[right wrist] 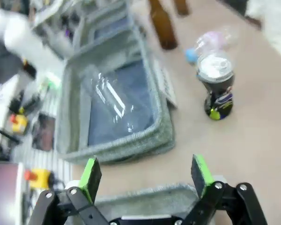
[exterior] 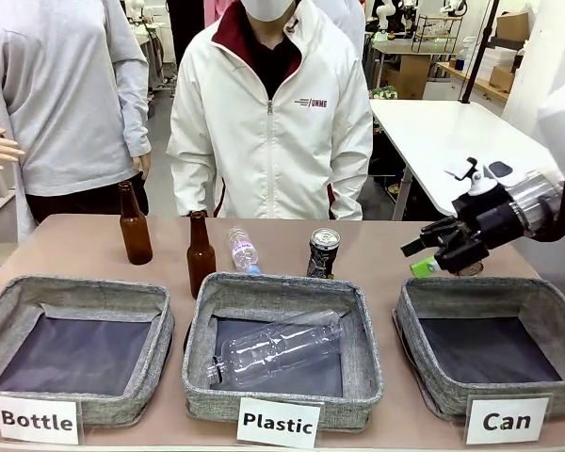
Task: Sort the can waste into the basket.
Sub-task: Pick up the can waste from the table and place it in the right Fabric basket.
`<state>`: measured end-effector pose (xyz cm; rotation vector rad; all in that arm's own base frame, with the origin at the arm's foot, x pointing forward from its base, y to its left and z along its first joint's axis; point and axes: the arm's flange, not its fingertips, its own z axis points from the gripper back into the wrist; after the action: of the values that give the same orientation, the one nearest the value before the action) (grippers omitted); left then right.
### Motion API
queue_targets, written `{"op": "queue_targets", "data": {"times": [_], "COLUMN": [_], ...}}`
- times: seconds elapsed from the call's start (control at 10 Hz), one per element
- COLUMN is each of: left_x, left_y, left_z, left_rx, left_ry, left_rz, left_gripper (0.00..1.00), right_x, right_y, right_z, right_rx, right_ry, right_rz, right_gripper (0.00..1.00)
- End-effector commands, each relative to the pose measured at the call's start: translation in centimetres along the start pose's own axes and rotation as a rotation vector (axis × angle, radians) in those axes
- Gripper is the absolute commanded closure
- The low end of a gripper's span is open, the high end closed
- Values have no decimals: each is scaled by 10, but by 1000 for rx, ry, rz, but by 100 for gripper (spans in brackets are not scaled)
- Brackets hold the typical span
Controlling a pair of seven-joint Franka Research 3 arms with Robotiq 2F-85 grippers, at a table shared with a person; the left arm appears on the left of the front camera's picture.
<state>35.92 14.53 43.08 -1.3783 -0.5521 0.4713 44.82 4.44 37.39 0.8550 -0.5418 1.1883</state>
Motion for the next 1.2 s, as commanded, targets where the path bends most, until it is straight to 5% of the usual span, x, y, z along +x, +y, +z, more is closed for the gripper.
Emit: {"op": "queue_targets", "data": {"times": [0.0,0.7,1.1], "left_x": [-1,-1,-1], "left_y": [-1,-1,-1], "left_z": [1,1,1], "left_rx": [-7,-7,-7], "left_ry": [6,6,6], "left_rz": [-12,-12,-12], "left_gripper": [0,0,0], "right_x": [-4,11,7], "right_y": [-36,-115,-133], "right_z": [-6,-75,-112], "right_rx": [-33,-180,-103], "right_ry": [1,-112,-166], "right_rz": [121,227,258], "right_gripper": [0,0,0]}}
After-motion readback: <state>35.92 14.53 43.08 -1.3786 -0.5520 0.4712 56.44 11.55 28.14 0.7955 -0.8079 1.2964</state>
